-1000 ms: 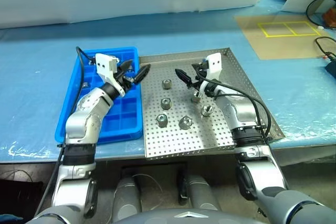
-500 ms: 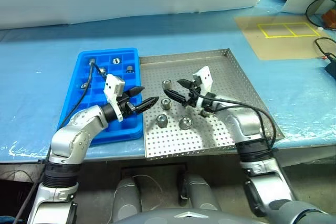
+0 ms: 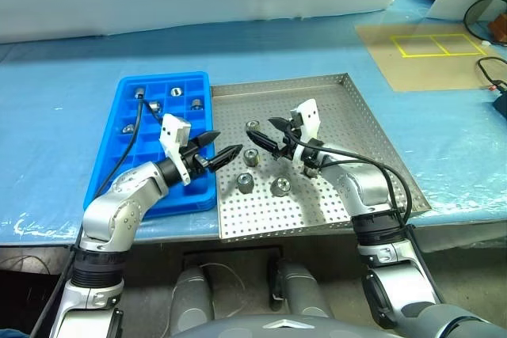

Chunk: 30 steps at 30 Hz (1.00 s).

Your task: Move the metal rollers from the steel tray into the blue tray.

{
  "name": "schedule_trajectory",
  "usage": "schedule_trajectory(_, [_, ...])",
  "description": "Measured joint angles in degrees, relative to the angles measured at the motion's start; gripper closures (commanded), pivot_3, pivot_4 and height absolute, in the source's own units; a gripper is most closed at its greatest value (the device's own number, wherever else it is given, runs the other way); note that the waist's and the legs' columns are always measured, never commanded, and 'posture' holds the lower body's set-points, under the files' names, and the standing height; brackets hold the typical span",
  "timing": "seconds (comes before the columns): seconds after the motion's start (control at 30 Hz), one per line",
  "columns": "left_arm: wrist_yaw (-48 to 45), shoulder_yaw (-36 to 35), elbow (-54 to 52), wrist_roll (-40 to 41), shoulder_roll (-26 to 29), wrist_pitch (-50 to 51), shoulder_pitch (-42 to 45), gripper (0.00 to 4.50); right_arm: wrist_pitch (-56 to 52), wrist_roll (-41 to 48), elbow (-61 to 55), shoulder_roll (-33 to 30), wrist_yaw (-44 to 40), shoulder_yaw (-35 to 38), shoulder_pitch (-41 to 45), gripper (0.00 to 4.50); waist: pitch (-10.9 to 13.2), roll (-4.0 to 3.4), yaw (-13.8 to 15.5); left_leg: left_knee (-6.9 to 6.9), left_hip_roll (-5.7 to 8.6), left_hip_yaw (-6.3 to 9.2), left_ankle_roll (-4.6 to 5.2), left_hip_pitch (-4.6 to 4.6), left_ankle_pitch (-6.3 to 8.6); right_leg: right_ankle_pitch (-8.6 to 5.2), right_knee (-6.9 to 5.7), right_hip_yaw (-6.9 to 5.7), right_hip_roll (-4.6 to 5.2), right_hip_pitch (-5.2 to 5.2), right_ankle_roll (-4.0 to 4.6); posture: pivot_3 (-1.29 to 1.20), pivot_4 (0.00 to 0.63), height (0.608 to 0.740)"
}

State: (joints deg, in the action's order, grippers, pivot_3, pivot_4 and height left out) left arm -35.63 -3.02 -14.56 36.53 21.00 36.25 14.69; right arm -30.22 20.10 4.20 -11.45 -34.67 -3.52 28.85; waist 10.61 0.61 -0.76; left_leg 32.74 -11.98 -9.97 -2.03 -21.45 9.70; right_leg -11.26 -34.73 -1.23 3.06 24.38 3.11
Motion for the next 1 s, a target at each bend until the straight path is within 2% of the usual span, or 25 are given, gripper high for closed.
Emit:
schedule_trajectory(0.13, [0.33,0.17,-0.33,0.00,-0.26,0.03,0.43,0.00,0.22,-0.22,0.00,-0.05,-0.03,0.00,0.01,0.05,0.00,0.00,0.00,-0.01,0.00,0.00,0.01,0.00,0.00,0.10,0.01,0.00,0.00,0.00,0.18,-0.24,0.150,0.740])
schedule_trajectory(0.7, [-1.81,0.40,-0.84,0.03,1.33,-0.08,-0.42,0.00,0.57,-0.64,0.61,-3.26,-2.87,-0.02,0.14,0.05,0.00,0.00,0.01,-0.02,0.00,0.00,0.01,0.00,0.00,0.01,0.02,0.00,0.00,0.00,0.03,-0.25,0.150,0.740])
schedule_trajectory(0.87, [-5.27,0.29,2.43,-0.82,4.64,-1.02,3.77,0.00,2.01,-1.15,3.52,-8.07,-5.38,0.78,2.32,0.05,0.00,0.00,0.03,0.02,0.02,0.00,0.01,0.00,0.00,0.01,-0.01,0.00,0.00,0.00,0.01,-0.26,0.150,0.740])
schedule_trajectory(1.0, [-7.00,1.06,9.11,-4.49,5.73,-4.09,10.31,0.00,3.12,-1.20,5.39,-11.15,-6.16,2.90,3.90,0.05,0.00,0.00,0.10,0.03,0.04,0.00,0.01,0.00,0.00,0.11,0.00,0.02,0.01,-0.02,0.19,-0.28,0.150,0.740])
